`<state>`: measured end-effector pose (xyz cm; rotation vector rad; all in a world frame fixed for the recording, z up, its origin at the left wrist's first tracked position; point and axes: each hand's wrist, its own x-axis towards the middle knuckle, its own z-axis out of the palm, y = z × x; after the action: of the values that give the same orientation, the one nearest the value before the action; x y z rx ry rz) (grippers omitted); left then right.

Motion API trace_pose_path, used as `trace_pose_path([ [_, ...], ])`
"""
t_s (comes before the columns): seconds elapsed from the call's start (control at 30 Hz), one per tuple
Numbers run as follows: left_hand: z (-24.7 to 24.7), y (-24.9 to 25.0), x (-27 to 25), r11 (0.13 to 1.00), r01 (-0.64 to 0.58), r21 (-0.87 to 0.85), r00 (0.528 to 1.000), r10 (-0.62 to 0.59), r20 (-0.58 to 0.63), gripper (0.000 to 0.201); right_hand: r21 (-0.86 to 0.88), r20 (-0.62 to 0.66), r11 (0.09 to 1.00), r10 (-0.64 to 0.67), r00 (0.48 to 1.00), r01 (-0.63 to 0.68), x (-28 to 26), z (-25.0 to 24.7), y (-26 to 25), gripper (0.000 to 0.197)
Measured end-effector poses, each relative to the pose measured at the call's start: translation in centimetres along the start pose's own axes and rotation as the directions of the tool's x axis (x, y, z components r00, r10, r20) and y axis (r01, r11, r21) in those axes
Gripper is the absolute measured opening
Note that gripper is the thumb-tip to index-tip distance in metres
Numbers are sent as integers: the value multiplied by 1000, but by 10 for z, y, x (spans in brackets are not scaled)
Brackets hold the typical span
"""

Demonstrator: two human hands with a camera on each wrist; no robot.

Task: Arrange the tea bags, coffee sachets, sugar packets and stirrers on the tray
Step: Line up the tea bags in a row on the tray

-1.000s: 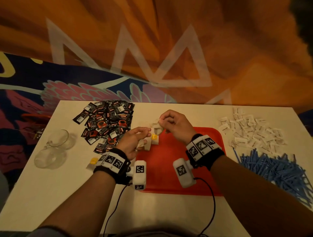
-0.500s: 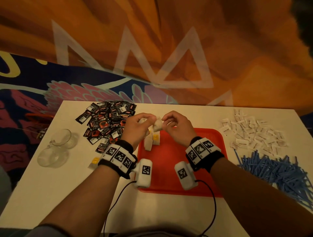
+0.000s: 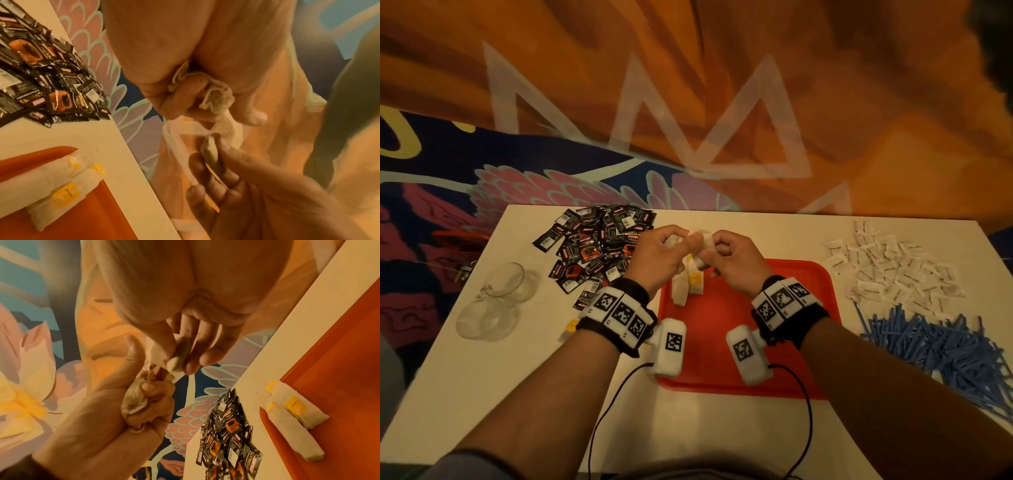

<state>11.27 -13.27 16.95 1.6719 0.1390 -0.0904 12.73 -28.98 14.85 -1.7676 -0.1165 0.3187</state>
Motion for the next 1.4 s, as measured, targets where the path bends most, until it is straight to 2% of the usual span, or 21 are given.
trace_pose_path([
  [0.07,-1,-1,-1,999,-9,31,1000,8,19,13,-62,-31,998,-30,999,28,-1,0,0,14],
  [0.2,-2,-1,0,1000,-6,-4,999,6,-39,14,-363,-65,932,-18,998,-7,-3,-3,3,15],
  [0.27,-2,-1,1,1000,3,24,999,-2,-37,12,-344,-72,939,-18,997,-8,-4,-4,6,28],
  [0.37,-5,-3,3,995,6,100,1000,-5,-2,10,-153,-24,987,-58,998,54,-4,-4,6,41],
  [0.47,-6,-5,5,993,5,118,1000,-6,4,9,-29,82,998,-58,995,60,-3,-1,9,36],
  [0.53,-7,-8,8,988,2,157,1000,-1,-5,10,8,97,1000,-22,995,21,-1,2,14,30],
  [0.63,-9,-14,12,981,4,194,1000,-5,4,5,-46,45,999,21,999,-19,3,6,22,7],
  [0.77,-10,-33,19,979,36,199,999,-31,-31,10,-201,-86,979,3,996,-20,10,10,41,9],
  [0.83,-13,-50,25,967,47,250,998,-38,-41,11,-236,-144,967,60,988,-94,14,12,54,11],
  [0.9,-17,-70,29,919,58,390,998,-51,-28,9,-232,-183,948,177,967,-217,19,13,70,10],
  [1.0,-22,-108,29,761,101,641,992,-126,-7,7,-326,-183,859,351,918,-394,31,19,99,11],
  [1.13,-23,-153,19,582,96,808,971,-232,51,16,-444,-148,757,466,872,-479,40,29,129,19],
  [1.23,-21,-169,17,517,67,853,961,-265,85,21,-479,-157,707,514,844,-520,44,37,146,26],
  [1.4,-17,-179,23,489,45,871,957,-272,104,33,-463,-176,686,550,817,-562,53,46,159,24],
])
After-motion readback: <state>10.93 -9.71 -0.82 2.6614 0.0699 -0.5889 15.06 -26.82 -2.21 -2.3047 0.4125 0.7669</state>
